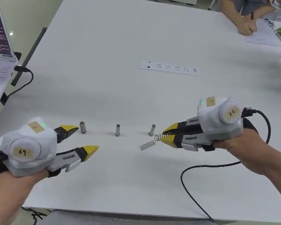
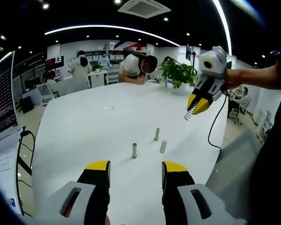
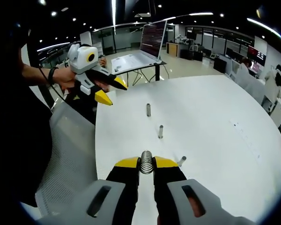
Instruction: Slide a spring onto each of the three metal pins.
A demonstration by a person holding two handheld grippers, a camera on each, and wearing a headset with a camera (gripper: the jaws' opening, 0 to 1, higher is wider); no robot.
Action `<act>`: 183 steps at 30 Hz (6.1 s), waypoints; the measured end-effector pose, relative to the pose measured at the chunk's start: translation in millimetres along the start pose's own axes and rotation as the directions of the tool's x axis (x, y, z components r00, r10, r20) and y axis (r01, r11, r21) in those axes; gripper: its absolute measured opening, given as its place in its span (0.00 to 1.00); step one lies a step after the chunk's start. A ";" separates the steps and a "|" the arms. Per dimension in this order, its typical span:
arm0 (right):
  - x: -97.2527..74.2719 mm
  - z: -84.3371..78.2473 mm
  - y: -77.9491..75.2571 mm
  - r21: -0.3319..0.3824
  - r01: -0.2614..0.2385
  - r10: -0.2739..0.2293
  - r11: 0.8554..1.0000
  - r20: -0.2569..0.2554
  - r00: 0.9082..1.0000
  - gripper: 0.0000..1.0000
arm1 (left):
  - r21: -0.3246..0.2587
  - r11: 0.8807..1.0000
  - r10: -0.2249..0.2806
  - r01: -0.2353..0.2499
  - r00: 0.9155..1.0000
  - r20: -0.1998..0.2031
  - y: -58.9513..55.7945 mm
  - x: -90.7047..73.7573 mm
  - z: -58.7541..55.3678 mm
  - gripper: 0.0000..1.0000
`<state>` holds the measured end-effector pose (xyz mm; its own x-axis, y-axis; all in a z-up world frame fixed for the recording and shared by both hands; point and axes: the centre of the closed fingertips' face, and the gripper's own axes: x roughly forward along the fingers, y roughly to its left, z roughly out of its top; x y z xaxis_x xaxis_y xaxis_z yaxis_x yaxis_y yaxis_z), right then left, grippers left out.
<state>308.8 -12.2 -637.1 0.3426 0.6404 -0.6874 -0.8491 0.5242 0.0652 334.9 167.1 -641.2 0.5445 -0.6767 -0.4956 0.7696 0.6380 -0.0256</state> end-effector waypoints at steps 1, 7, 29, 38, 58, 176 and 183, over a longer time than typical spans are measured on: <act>0.7 -0.1 -2.0 0.002 0.007 -0.007 1.000 -0.005 1.000 0.08 | -0.003 1.000 0.004 -0.004 1.000 -0.001 1.6 -1.3 -1.2 0.39; 4.5 0.2 -7.0 0.001 0.016 -0.016 1.000 -0.024 1.000 0.08 | -0.019 0.999 0.026 -0.026 1.000 -0.005 8.9 -8.1 -6.4 0.42; 27.7 18.5 -26.3 -0.001 0.043 -0.043 0.999 -0.059 0.997 0.08 | -0.057 0.997 0.060 -0.060 0.998 -0.012 21.5 -21.5 -17.8 0.46; 50.1 32.6 -24.1 -0.045 0.020 -0.024 0.999 -0.086 0.996 0.08 | -0.079 0.994 0.071 -0.071 0.997 -0.003 24.8 -25.4 -18.8 0.46; 106.3 32.4 -37.3 -0.086 0.004 -0.020 0.996 -0.188 0.982 0.08 | -0.106 0.991 0.076 -0.076 0.997 -0.005 31.4 -27.7 -24.5 0.47; 119.8 10.3 -41.5 -0.168 -0.018 -0.026 0.986 -0.257 0.966 0.25 | -0.102 0.991 0.087 -0.085 0.996 0.010 30.6 -36.3 -17.3 0.46; 98.3 5.8 -31.8 -0.168 0.017 -0.055 0.986 -0.222 0.974 0.27 | -0.098 0.993 0.068 -0.067 0.998 0.006 22.6 -29.3 -14.5 0.46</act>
<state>371.7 37.3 -702.5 0.2906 0.4702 -0.8333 -0.8986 0.4334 -0.0688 331.5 206.6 -639.9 0.5974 -0.6339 -0.4911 0.6951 0.7148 -0.0771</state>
